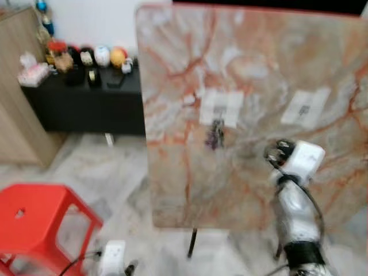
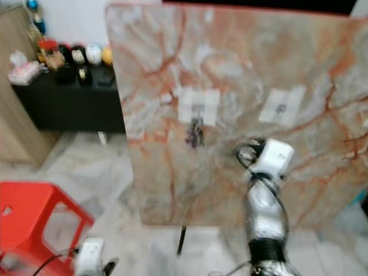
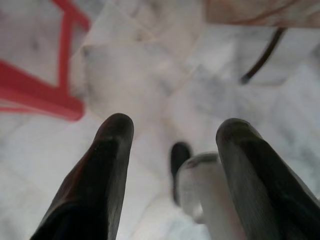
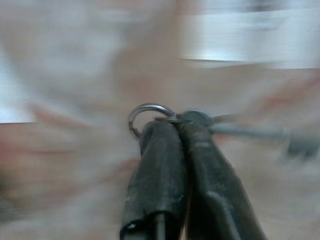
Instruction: Hang keys on a hook
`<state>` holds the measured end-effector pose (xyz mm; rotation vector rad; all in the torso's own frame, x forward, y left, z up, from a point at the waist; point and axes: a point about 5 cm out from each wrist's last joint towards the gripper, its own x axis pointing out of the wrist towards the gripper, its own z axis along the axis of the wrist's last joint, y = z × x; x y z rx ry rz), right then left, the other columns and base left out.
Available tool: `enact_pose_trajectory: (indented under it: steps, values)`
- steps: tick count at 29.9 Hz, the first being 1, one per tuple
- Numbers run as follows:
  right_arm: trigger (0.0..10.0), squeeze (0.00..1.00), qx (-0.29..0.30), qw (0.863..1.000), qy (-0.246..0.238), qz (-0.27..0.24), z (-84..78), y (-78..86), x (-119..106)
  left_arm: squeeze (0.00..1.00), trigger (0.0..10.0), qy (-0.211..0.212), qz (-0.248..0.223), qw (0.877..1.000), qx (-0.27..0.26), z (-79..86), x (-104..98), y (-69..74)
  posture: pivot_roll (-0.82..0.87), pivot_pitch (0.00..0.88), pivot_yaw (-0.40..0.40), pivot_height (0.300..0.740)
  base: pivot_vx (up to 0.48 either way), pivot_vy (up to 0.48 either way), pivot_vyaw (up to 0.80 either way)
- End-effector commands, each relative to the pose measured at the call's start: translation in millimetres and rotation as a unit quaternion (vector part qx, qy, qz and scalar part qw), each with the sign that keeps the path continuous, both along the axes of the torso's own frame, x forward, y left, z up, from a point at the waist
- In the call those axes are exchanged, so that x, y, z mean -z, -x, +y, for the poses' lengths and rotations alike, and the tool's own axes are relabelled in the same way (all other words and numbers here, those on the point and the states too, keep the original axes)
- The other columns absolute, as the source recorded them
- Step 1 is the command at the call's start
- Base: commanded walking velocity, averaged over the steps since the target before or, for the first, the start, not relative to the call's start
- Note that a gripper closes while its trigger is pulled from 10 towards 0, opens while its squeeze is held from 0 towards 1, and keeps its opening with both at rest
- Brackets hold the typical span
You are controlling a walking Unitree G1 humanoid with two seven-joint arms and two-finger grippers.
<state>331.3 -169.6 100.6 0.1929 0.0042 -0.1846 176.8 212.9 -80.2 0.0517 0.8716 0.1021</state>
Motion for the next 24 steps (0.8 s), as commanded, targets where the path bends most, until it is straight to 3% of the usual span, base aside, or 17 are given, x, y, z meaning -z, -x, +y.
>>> enact_pose_trajectory:
  steps: [1,14,19,24]
  values:
    - [10.0,0.00,0.028,1.000,0.007,-0.002,-18.8,3.2,-1,0.00,10.0,0.017,-0.004,1.000,0.006,-13.1,1,-3.7,-0.01,0.000,-0.064,0.740,0.000,0.000,0.00]
    - [10.0,0.00,0.051,0.999,0.003,-0.008,-26.4,9.5,-2,0.00,10.0,0.018,-0.004,1.000,0.007,-12.6,1,-2.6,-0.01,0.000,-0.065,0.740,0.000,0.000,0.00]
    - [10.0,0.00,0.111,0.992,-0.054,-0.026,-42.0,12.6,-9,0.00,10.0,0.017,-0.003,1.000,0.009,-12.4,1,-2.2,-0.01,0.000,-0.060,0.740,0.000,0.000,0.00]
    - [10.0,0.00,0.132,0.984,-0.117,-0.035,-48.6,2.5,-21,0.00,10.0,0.016,-0.003,1.000,0.011,-12.6,1,-2.4,-0.01,0.000,-0.059,0.740,0.000,0.000,0.00]
